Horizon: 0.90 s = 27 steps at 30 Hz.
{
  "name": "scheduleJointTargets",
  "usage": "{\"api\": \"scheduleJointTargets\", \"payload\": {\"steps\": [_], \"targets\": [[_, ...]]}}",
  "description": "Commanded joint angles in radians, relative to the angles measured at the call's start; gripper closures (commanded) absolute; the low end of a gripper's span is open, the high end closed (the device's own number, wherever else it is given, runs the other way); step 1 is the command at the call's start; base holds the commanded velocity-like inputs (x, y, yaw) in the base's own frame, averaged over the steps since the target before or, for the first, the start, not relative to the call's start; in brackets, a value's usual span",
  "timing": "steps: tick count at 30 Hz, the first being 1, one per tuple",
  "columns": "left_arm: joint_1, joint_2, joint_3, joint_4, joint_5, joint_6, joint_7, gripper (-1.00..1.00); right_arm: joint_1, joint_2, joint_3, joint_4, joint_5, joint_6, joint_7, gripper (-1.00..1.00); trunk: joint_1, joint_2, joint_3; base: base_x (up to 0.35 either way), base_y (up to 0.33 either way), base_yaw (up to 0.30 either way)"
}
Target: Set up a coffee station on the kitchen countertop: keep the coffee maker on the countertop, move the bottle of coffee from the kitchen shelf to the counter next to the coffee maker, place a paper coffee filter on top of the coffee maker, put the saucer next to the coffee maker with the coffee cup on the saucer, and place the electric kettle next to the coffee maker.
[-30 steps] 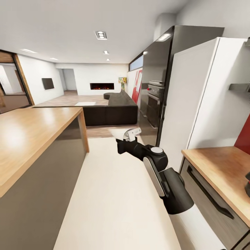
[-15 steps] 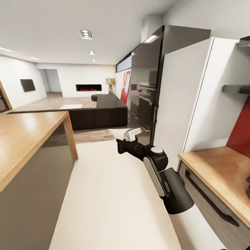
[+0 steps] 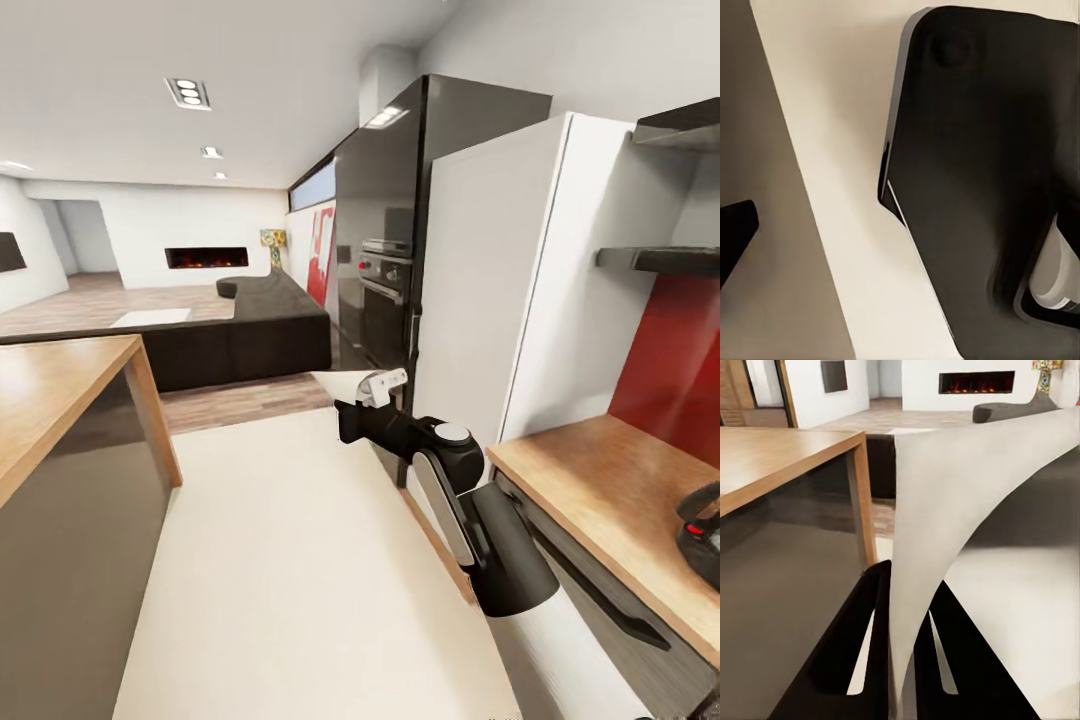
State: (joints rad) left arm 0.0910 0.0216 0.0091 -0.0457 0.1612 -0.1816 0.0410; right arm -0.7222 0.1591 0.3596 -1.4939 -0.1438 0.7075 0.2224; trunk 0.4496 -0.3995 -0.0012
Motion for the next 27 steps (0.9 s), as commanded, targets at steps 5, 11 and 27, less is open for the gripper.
{"api": "scheduleJointTargets", "payload": {"steps": [5,11,27], "targets": [[0.001,0.0,0.001,-0.002,0.005,-0.001,0.001,-1.0,0.0,0.001,0.0,0.0,-0.011,0.006,-0.002,1.0,0.0,0.0,0.003,0.02,0.001,-0.278],[0.001,0.0,0.001,-0.002,0.005,-0.001,0.001,-1.0,0.0,0.001,0.001,0.0,-0.013,0.007,-0.002,1.0,0.0,0.0,0.007,0.001,0.0,-0.278],[0.001,0.0,-0.002,-0.002,0.004,-0.001,0.0,-1.0,0.0,0.002,0.002,0.0,-0.014,0.007,0.0,1.0,0.0,0.0,0.018,0.0,0.0,-0.278]]}}
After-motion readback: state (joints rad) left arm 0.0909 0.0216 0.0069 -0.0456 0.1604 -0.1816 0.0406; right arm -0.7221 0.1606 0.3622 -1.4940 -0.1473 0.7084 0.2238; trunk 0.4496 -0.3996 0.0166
